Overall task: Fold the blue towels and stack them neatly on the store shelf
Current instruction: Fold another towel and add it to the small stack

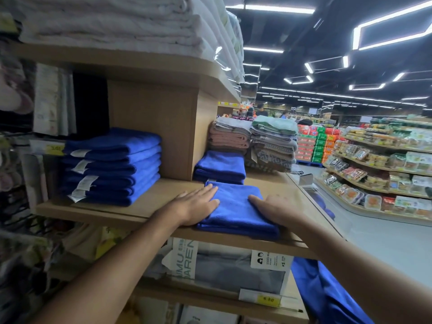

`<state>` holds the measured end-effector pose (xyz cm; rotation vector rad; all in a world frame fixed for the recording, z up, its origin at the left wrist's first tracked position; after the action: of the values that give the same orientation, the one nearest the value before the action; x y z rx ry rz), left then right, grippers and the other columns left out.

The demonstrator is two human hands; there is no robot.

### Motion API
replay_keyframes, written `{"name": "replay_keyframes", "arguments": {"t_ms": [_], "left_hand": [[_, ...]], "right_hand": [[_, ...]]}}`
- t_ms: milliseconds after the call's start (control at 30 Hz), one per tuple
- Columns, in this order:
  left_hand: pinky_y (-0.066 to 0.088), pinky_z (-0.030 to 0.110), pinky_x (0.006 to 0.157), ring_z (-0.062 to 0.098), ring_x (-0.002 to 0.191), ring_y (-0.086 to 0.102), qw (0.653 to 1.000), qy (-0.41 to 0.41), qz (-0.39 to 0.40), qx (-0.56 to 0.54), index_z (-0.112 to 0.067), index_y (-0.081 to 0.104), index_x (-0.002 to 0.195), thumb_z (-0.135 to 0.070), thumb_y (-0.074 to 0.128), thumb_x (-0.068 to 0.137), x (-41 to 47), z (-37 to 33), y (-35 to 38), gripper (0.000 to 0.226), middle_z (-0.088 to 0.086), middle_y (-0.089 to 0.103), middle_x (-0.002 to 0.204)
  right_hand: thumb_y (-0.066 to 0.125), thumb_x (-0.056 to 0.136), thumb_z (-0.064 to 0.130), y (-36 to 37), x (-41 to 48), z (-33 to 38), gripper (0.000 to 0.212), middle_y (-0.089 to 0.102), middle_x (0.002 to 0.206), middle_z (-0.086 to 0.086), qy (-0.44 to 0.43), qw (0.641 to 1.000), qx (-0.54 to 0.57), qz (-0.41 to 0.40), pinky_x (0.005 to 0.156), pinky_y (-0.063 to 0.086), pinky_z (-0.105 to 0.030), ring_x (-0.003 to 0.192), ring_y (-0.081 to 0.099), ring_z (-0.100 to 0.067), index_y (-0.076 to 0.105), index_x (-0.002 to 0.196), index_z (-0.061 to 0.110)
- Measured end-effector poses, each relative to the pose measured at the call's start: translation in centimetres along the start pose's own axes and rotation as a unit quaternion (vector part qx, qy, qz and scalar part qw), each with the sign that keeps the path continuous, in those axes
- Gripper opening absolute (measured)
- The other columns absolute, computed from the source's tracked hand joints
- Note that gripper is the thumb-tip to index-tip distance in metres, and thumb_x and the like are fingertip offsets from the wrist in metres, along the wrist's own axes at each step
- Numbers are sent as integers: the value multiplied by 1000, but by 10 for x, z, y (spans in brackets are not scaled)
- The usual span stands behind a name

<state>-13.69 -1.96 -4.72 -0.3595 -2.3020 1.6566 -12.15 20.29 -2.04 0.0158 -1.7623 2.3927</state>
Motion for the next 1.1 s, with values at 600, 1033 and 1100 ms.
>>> {"name": "replay_keyframes", "arguments": {"t_ms": [600,1033,1100], "left_hand": [[54,44,97,27,117,67,739,-70,-35,-669,-22,53,139,-43,71,87,7,6,-28,59,6,67,133],[60,32,62,17,73,69,712,-67,-63,-696,-21,68,94,-20,70,89,89,9,-71,5,2,68,88],[59,31,63,18,78,67,675,-91,-93,-726,-23,67,87,-27,71,89,102,17,-75,7,-1,67,80]], "right_hand": [[69,88,-1,-86,7,47,58,75,114,6,-201,812,542,-80,75,59,-26,102,73,-15,56,138,25],[66,91,6,-118,124,59,44,70,122,-20,-153,758,626,-99,93,58,-47,101,70,-30,59,134,13],[66,92,6,-108,148,63,43,67,126,-23,-129,731,664,-91,97,56,-51,104,68,-33,58,134,9]]}}
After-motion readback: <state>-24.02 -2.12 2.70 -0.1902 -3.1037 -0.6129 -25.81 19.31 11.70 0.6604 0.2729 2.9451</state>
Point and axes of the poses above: each hand's wrist, its own x-axis towards the middle knuckle, its own y-axis out of the palm, z = x × y, the point moved 9 cm from there along x, towards the middle knuckle
